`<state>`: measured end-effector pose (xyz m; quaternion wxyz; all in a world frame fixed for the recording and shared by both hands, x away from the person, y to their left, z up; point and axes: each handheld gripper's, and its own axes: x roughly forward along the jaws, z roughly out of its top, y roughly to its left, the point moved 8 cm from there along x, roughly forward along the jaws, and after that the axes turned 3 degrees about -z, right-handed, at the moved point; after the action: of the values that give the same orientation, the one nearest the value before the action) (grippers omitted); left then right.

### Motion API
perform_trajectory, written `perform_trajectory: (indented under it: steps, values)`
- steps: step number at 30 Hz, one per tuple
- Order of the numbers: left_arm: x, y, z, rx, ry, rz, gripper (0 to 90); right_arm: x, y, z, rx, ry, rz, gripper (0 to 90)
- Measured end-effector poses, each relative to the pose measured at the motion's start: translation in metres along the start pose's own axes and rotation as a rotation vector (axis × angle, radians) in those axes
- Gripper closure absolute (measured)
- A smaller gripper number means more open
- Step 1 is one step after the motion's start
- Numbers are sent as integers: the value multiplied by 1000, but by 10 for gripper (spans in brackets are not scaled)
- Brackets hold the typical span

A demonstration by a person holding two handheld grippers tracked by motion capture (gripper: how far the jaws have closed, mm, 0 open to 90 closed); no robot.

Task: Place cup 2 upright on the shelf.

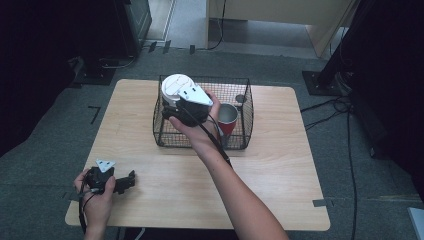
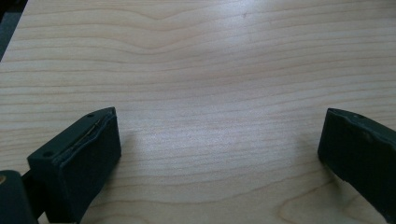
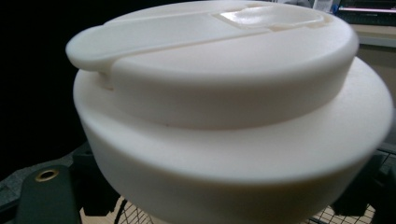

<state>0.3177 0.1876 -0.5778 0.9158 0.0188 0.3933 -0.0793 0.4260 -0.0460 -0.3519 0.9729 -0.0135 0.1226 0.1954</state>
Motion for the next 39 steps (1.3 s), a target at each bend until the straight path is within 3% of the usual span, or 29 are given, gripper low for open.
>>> perform_trajectory:
  steps: [17, 21, 27, 39]
  values:
    - [0, 0, 0, -2, -1, 1, 1, 48, -16, -36, -14, 66, -45, 164]
    - [0, 0, 0, -2, 0, 1, 1, 58, -20, -45, 0, 90, -59, 164]
    - [0, 0, 0, -2, 0, 1, 0, 70, -20, -57, -9, 122, -61, 164]
    - [0, 0, 0, -2, 0, 1, 1, 89, -18, -82, 64, 231, -56, 163]
